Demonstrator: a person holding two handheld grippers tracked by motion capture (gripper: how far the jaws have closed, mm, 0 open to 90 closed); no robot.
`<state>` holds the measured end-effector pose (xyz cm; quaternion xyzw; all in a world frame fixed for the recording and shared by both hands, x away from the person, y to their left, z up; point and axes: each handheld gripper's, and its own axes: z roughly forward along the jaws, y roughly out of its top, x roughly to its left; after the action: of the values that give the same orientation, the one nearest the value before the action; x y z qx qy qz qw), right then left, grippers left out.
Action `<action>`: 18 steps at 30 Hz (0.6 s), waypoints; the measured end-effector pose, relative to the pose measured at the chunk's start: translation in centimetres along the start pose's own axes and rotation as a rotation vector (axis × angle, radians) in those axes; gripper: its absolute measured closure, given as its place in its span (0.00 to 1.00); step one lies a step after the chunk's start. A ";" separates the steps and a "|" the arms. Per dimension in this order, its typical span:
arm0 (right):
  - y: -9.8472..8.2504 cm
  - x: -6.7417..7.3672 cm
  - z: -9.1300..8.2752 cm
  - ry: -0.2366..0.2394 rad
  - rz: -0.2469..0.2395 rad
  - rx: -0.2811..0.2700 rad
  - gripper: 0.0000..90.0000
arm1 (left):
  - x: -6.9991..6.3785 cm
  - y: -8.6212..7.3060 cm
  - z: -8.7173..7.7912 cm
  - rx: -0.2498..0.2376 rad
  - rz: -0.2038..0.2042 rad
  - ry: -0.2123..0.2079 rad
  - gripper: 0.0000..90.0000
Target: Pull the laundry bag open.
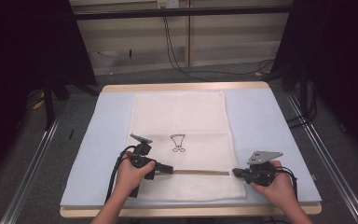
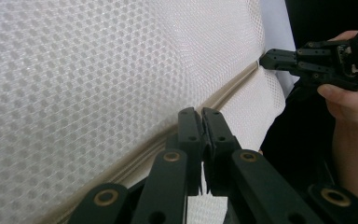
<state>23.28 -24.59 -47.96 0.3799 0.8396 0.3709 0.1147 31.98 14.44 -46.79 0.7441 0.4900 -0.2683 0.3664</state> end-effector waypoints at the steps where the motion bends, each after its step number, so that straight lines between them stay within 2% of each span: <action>1: 0.0 0.0 0.0 0.003 0.001 -0.002 1.00 | 0.0 0.0 -0.1 -0.009 0.001 0.006 0.97; 4: -0.1 0.0 0.0 0.002 -0.001 -0.007 1.00 | 0.0 -0.1 -0.2 -0.011 -0.009 -0.003 0.97; 8: -0.1 0.0 0.0 0.001 -0.002 -0.006 1.00 | -0.1 -0.1 -0.1 -0.015 0.005 0.011 0.97; 10: -0.1 0.0 0.0 0.003 0.002 -0.003 1.00 | 0.0 0.0 -0.2 -0.010 -0.002 -0.009 0.97; 13: -0.1 -0.1 0.0 0.009 0.005 -0.006 1.00 | 0.2 -0.1 -0.4 -0.014 -0.011 -0.006 0.97; 15: -0.1 -0.1 0.0 0.005 0.004 -0.006 1.00 | 0.4 -0.2 -0.5 -0.014 -0.003 0.003 0.97; 16: -0.1 -0.1 0.0 0.004 0.004 -0.005 1.00 | 0.4 -0.3 -0.6 -0.017 -0.015 -0.006 0.97; 18: -0.1 0.0 0.0 0.006 0.006 -0.006 1.00 | 0.5 -0.2 -0.7 -0.012 0.000 0.007 0.97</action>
<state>23.25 -24.67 -48.03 0.3811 0.8376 0.3749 0.1121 31.97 15.32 -46.80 0.7428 0.4930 -0.2627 0.3690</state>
